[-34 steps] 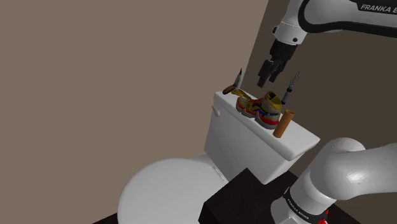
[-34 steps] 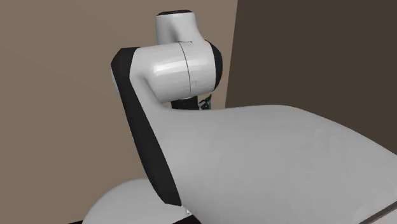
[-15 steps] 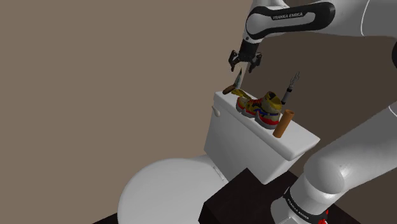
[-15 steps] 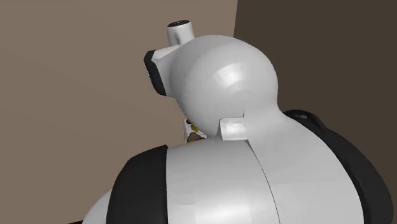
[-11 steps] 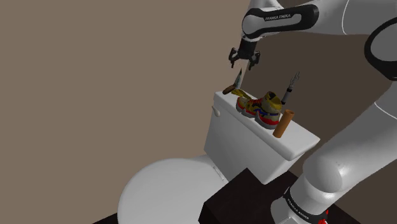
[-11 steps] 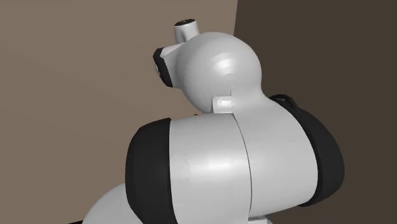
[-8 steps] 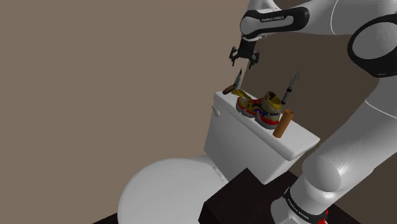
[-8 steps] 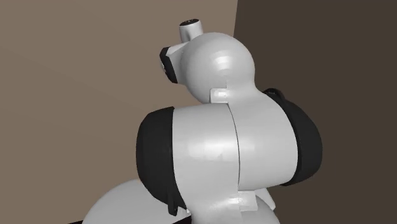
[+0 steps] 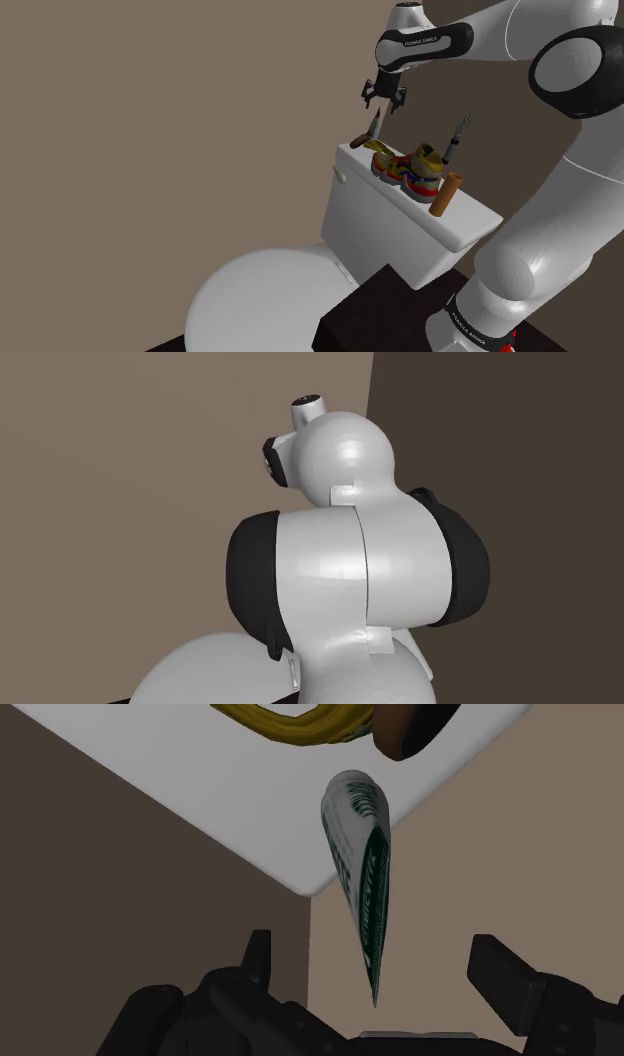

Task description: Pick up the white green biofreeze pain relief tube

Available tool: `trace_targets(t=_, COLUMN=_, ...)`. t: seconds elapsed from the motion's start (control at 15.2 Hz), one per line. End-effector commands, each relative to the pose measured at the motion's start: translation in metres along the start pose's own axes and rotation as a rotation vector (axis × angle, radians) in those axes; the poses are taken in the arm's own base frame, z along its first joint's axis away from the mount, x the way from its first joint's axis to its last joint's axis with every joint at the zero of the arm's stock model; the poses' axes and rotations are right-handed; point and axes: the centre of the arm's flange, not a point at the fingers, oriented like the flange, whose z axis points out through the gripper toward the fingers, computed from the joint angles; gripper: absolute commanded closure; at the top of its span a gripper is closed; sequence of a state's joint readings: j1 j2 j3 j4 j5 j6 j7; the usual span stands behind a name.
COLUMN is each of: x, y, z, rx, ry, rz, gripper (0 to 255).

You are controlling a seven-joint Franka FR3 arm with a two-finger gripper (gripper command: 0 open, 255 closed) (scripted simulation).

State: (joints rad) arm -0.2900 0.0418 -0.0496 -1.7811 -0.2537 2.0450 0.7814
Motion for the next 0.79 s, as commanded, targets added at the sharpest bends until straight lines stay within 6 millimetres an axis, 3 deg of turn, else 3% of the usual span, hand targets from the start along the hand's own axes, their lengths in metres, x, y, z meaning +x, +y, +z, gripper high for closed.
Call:
trace_targets(t=0.0, x=-0.0046, y=-0.0014, z=0.0134, rx=0.000, ry=0.000, rz=0.000, gripper=0)
trace_targets(t=0.13, x=-0.0046, y=-0.0014, z=0.0134, rx=0.000, ry=0.000, rz=0.000, gripper=0)
trace_targets(t=0.2, x=-0.0045, y=-0.0014, z=0.0130, rx=0.000, ry=0.000, rz=0.000, gripper=255)
trace_targets(t=0.73, x=-0.0044, y=-0.0011, z=0.0131, rx=0.000, ry=0.000, rz=0.000, gripper=255)
